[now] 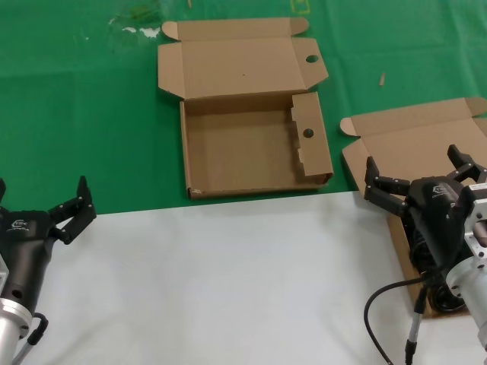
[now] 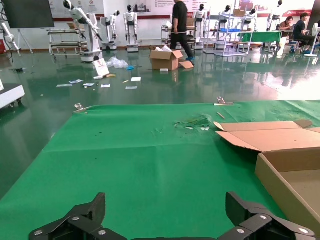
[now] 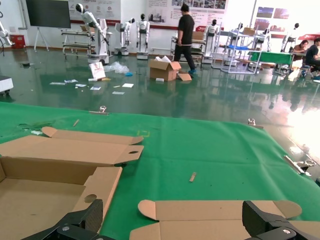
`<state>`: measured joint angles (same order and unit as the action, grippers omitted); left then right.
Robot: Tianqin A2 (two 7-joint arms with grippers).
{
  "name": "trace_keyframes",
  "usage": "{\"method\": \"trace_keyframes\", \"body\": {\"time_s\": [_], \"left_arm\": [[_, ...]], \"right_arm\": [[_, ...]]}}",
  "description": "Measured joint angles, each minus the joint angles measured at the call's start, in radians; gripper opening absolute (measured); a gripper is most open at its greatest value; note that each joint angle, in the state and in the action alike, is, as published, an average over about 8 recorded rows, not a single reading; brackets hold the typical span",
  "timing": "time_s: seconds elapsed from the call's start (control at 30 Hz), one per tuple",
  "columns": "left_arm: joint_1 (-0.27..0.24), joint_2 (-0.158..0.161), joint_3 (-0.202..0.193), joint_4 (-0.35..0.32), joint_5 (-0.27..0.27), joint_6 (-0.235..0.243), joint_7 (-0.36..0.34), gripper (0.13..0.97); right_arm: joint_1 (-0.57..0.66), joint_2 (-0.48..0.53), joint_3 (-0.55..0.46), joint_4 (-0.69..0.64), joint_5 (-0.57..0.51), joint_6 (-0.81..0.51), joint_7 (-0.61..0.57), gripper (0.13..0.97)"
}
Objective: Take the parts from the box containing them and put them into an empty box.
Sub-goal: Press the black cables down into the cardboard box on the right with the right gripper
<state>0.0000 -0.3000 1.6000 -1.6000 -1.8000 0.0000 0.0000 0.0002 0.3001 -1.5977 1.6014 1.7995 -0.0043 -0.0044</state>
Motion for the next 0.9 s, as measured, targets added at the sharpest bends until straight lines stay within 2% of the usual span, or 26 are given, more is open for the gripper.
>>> {"method": "trace_keyframes", "body": {"time_s": [0.23,0.37,0.63,0.67,0.77,0.9], "left_arm": [[0.000,0.000,0.000,0.000,0.000,0.000,0.000,0.762],[0.000,0.000,0.000,0.000,0.000,0.000,0.000,0.762],[0.000,0.000,0.000,0.000,0.000,0.000,0.000,0.565],[0.000,0.000,0.000,0.000,0.000,0.000,0.000,0.565],[0.000,0.000,0.000,0.000,0.000,0.000,-0.001,0.488],[0.000,0.000,0.000,0.000,0.000,0.000,-0.001,0.385]], "right_arm": [[-0.003,-0.011,0.013,0.001,-0.003,-0.017,-0.012,0.966],[-0.011,-0.029,0.037,0.004,-0.006,-0.046,-0.033,0.966],[-0.025,-0.032,0.064,0.023,-0.002,-0.071,-0.047,0.966],[-0.027,-0.026,0.064,0.028,-0.001,-0.071,-0.046,0.966],[-0.033,0.006,0.052,0.044,0.001,-0.066,-0.036,0.966],[-0.041,0.104,0.000,0.070,0.022,-0.036,-0.011,0.966]]}}
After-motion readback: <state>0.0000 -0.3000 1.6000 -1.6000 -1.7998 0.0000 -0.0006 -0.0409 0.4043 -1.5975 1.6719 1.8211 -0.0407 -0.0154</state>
